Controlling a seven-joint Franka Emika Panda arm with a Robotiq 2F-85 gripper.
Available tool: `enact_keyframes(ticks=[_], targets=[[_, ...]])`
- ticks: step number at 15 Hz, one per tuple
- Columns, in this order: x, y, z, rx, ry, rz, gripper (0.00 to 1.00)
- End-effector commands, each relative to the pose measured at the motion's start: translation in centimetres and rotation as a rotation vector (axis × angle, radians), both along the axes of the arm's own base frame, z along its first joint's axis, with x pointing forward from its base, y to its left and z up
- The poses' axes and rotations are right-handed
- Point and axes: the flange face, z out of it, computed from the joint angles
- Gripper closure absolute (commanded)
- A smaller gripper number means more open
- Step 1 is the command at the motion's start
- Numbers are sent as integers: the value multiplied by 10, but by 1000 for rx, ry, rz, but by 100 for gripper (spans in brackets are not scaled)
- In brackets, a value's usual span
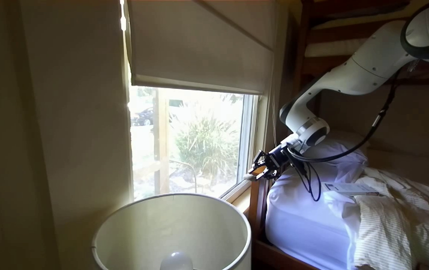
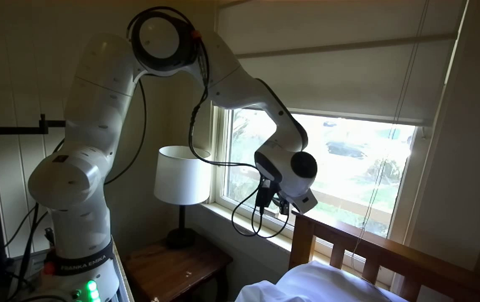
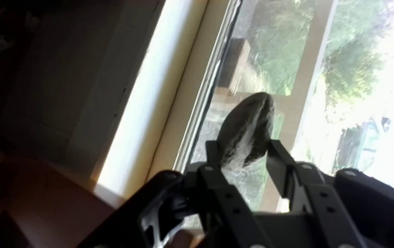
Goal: Place the white object from the windowsill on the headboard.
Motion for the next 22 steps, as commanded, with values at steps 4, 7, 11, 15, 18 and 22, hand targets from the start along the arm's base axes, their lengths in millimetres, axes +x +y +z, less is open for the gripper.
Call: enact_keyframes(ticks=[4,7,11,15,18,22], targets=[[-10,61,55,175,-179,217,86],[-7,47,89,135,-236,184,86],[-2,33,97,104,-235,181,61],[0,28,102,66,-287,139,86],[26,-7,107,-9,-363,-16,86],[47,-53,115,-152,-468,-159,86]])
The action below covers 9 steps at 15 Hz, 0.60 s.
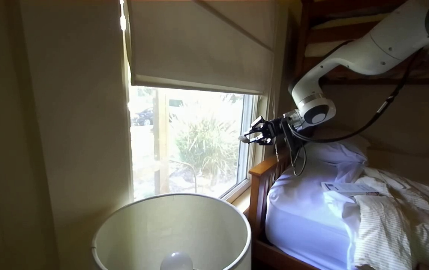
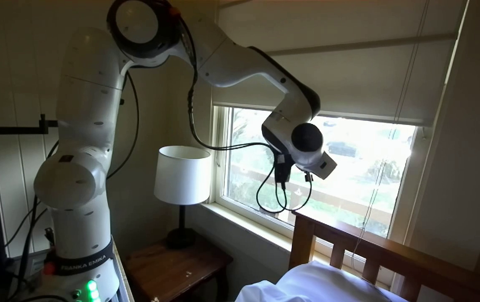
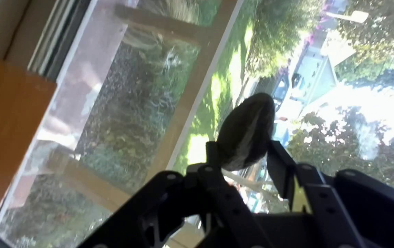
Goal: Place the white object from the windowsill on the headboard.
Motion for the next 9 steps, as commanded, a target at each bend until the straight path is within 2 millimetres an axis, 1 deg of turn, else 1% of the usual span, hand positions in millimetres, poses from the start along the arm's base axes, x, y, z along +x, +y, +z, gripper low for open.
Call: enact_keyframes(ticks=[1,4,6,9], targets=[[26,-43,7,-113,-102,-123,86],[31,-83,6,-280,-132,-180,86],[28,-111,7,-388,-134,-225,86],[18,-150,6,-544,-91,-276,86]])
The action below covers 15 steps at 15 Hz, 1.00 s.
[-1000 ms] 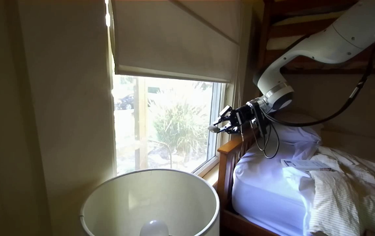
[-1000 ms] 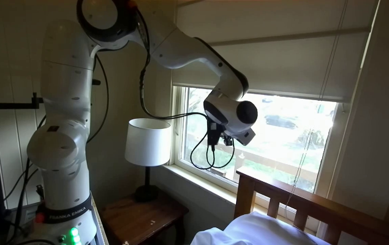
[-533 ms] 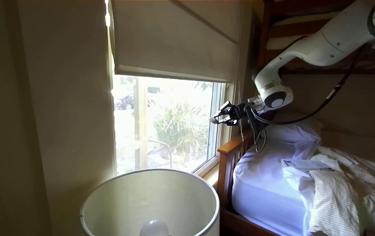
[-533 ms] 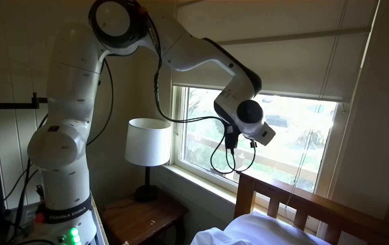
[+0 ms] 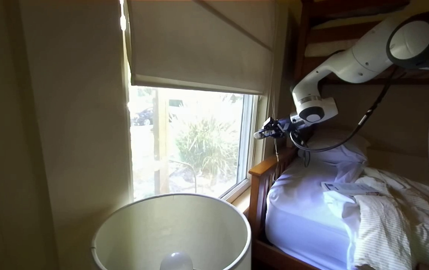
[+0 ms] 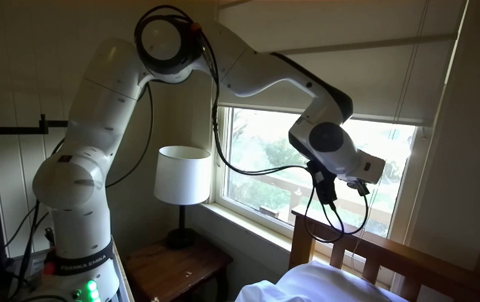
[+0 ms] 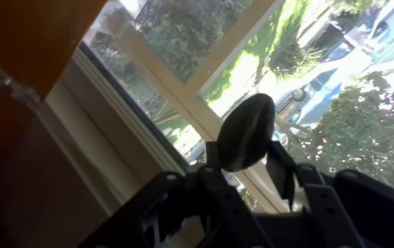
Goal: Place the white object from the windowsill on the headboard.
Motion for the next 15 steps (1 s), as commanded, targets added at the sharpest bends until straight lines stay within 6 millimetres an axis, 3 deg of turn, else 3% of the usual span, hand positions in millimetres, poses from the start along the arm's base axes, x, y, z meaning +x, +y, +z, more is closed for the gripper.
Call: enact_keyframes(ticks=[1,3,6,9,12,15], targets=[[-1,-42,1,-154,30,-69,86],[-6,-57,-4,-181,68,-77,86],[-14,-59,-14,-155,121,2,86],[-17,-65,-11,-153,160,104,86],[-19,-76,-8,-185,189,124,86],[-17,-76,-17,-167,206,96,86]])
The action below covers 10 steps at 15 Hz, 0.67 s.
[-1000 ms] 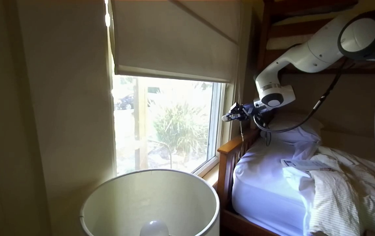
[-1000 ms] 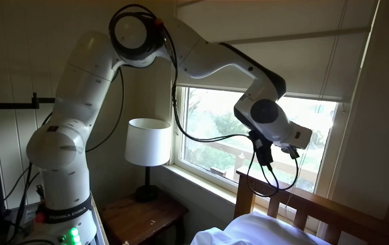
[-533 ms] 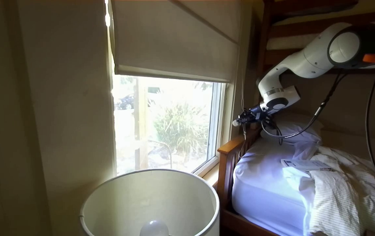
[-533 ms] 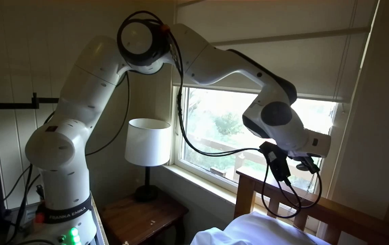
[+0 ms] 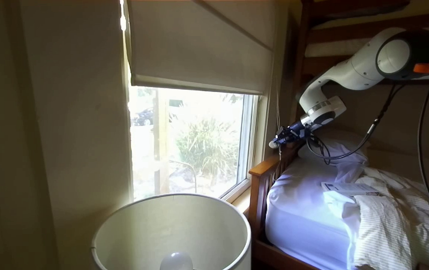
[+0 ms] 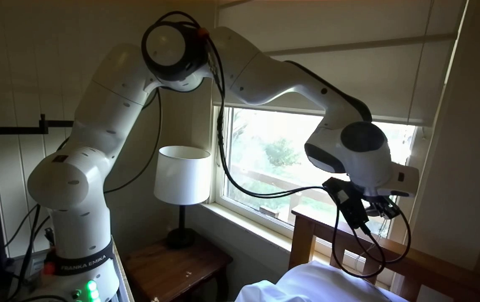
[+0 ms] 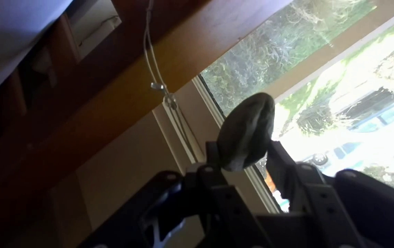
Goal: Place the white object from the windowsill on the headboard.
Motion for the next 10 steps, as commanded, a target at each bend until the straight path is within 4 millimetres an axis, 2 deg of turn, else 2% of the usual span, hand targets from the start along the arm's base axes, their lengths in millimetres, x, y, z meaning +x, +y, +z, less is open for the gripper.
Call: enact_keyframes(ticks=[1,6,10], targets=[[5,3,-6,44,32,-15,86],[6,11,-33,77,141,-16,86],[9,12,-46,112,190,-48,86]])
